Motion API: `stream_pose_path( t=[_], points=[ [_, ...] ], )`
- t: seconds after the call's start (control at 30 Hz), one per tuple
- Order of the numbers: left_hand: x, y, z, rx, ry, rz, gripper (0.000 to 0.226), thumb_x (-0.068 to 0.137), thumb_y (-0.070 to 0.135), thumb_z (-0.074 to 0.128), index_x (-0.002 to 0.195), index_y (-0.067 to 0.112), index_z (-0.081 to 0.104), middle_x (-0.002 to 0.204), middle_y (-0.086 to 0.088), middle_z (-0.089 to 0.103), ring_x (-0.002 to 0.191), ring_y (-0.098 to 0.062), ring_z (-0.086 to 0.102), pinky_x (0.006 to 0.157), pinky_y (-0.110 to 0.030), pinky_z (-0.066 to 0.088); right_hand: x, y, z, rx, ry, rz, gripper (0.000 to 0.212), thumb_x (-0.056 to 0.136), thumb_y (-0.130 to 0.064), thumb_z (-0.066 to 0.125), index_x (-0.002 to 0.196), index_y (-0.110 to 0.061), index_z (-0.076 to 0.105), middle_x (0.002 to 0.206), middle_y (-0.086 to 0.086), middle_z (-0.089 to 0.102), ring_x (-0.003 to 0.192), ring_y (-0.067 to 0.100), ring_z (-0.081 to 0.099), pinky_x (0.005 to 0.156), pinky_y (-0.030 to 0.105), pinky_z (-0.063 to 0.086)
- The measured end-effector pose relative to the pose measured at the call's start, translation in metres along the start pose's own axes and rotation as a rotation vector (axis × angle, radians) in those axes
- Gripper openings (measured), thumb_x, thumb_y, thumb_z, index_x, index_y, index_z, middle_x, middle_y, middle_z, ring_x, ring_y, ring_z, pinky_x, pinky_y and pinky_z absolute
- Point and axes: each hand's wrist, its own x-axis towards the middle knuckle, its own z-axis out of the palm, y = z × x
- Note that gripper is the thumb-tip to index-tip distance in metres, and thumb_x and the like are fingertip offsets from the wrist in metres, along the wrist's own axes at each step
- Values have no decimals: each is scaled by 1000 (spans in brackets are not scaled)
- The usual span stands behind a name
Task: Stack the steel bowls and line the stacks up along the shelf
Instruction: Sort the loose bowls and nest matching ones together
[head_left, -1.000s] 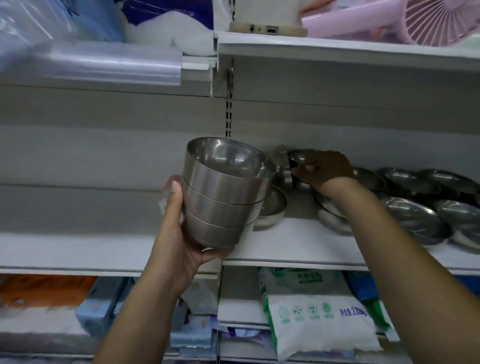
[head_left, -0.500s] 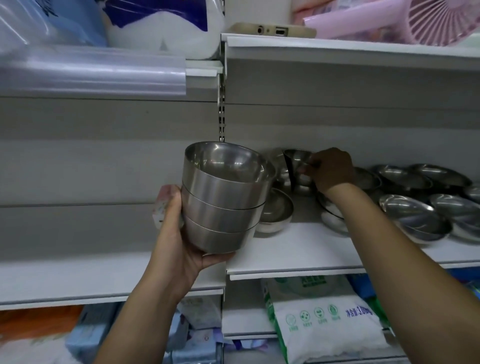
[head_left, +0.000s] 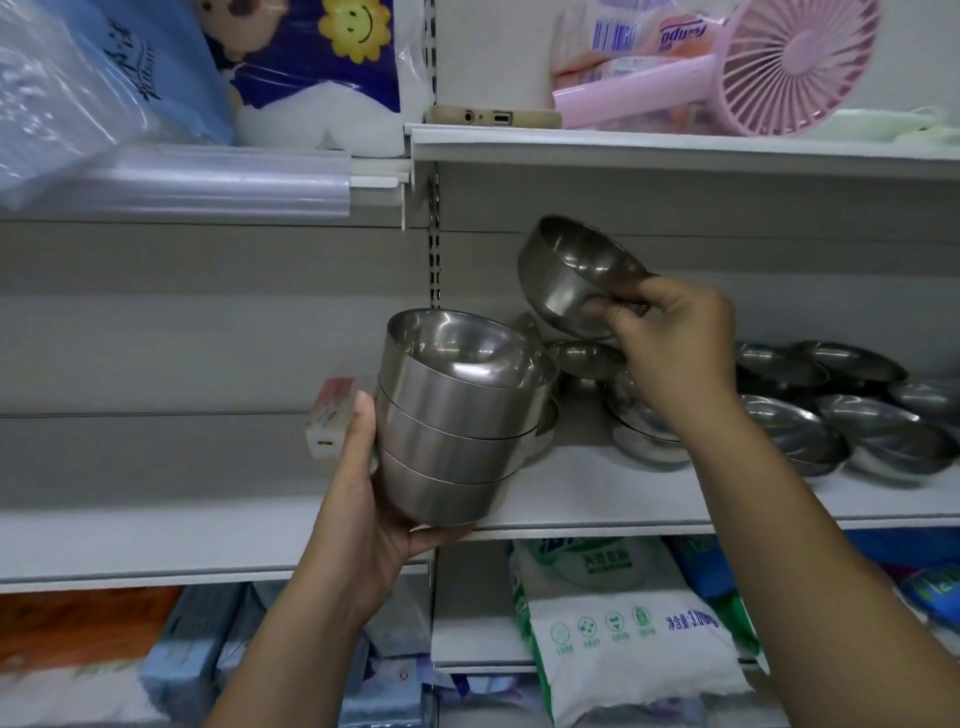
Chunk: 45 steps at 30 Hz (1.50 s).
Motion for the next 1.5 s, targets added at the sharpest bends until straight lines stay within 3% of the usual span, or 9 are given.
stream_pose_path(
  t=[0.1, 0.27, 0.43, 0.57, 0.7, 0.8, 1.0, 1.23, 1.5],
  points=[
    [-17, -6, 16, 19, -6, 39, 40, 93, 69, 38, 78, 60, 73, 95, 15, 79, 103, -28, 73, 86, -67, 54, -18, -24, -19, 56, -32, -144, 28, 81, -17, 83, 79, -42, 71, 72, -28, 69, 73, -9, 63, 69, 6, 47],
    [-37, -33, 34, -4, 31, 9, 52, 88, 74, 46, 126, 43, 64, 122, 2, 74, 107, -30, 73, 84, -67, 56, -43, -45, -52, 40, -230, -253, 11, 81, -16, 83, 85, -25, 79, 80, -18, 75, 82, 2, 69, 76, 14, 51],
    [-63, -58, 66, 5, 31, -1, 59, 86, 78, 42, 125, 40, 65, 119, -2, 75, 105, -32, 73, 87, -67, 55, -62, -40, -94, 64, -379, -173, 8, 80, -20, 83, 87, -21, 80, 80, -14, 75, 82, 1, 69, 79, 16, 51],
    [-80, -85, 95, 14, 0, -30, 62, 85, 79, 42, 126, 39, 65, 120, -3, 75, 106, -34, 73, 87, -65, 55, -75, -32, -141, 45, -424, -165, 7, 82, -20, 82, 88, -17, 81, 84, -8, 76, 86, 10, 70, 84, 32, 56],
    [-93, -119, 133, 3, -30, -71, 62, 84, 77, 45, 126, 37, 66, 120, -5, 75, 104, -36, 73, 78, -59, 59, -92, -20, -197, 67, -378, -170, 44, 78, -41, 78, 117, -22, 75, 120, -7, 72, 117, 8, 64, 103, 37, 51],
    [-101, -144, 167, -9, -89, -115, 61, 85, 77, 43, 124, 37, 66, 119, -7, 75, 104, -37, 73, 80, -59, 58, -114, -2, -238, 80, -287, -71, 83, 72, -65, 73, 146, -38, 48, 152, -17, 47, 142, -2, 40, 119, 32, 35],
    [-111, -194, 238, -10, -237, -215, 67, 88, 77, 37, 131, 32, 62, 122, -8, 74, 105, -37, 73, 82, -58, 58, -162, 68, -309, 67, -265, 315, 126, 51, -87, 74, 156, -42, 23, 155, -22, 40, 141, -3, 39, 119, 43, 37],
    [-96, -253, 315, 96, -541, -322, 72, 94, 76, 26, 141, 30, 54, 134, -9, 67, 123, -34, 64, 105, -59, 47, -170, 106, -381, 172, -119, 359, 89, 59, -57, 90, 137, -34, 53, 129, -12, 69, 122, 7, 63, 103, 33, 52],
    [-31, -309, 420, 265, -769, -156, 60, 103, 58, 31, 147, 22, 51, 148, 1, 57, 138, -15, 51, 121, -46, 29, -131, 158, -477, 162, 99, 356, 63, 64, -38, 88, 121, -27, 64, 116, -10, 75, 112, 8, 69, 89, 20, 54]
  ],
)
